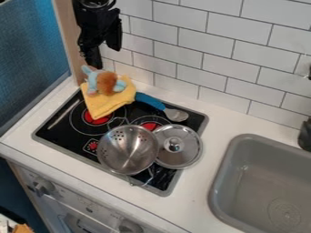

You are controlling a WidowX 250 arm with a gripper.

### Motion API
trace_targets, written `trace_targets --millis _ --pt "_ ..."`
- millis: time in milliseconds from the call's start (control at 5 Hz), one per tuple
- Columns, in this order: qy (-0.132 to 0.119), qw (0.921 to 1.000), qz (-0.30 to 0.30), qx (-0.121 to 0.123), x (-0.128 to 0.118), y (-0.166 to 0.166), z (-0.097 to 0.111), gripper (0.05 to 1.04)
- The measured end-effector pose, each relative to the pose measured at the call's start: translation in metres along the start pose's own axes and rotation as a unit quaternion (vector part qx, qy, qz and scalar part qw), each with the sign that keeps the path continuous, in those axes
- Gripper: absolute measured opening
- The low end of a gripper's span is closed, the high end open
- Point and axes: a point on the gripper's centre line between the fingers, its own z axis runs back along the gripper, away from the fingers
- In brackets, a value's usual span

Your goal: Moved the lid from the right side of the table and covered the cooking pan.

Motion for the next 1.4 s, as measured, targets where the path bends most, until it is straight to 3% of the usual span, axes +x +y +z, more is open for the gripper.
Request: trace_targets --millis 200,400,600,800,1000,1200,1400 --pt "0.011 0.9997 0.002 0.020 -0.005 0.005 -0.015 1.000" --pt "0.036 0.9985 0.013 0.038 -0.040 0.003 -0.018 0.999" --pt "0.007 0.9985 0.003 0.055 -0.086 -0.003 -0.018 0.999" --pt "0.040 0.9972 -0.018 0.061 -0.130 0.008 -0.026 0.999" --pt "0.060 0.9962 -0.028 0.057 -0.154 0.020 -0.036 0.999" --pt "0.064 0.9955 -0.041 0.057 -0.177 0.025 -0.036 0.999" --pt "0.067 0.9954 -0.015 0.067 -0.182 0.035 -0.045 0.999"
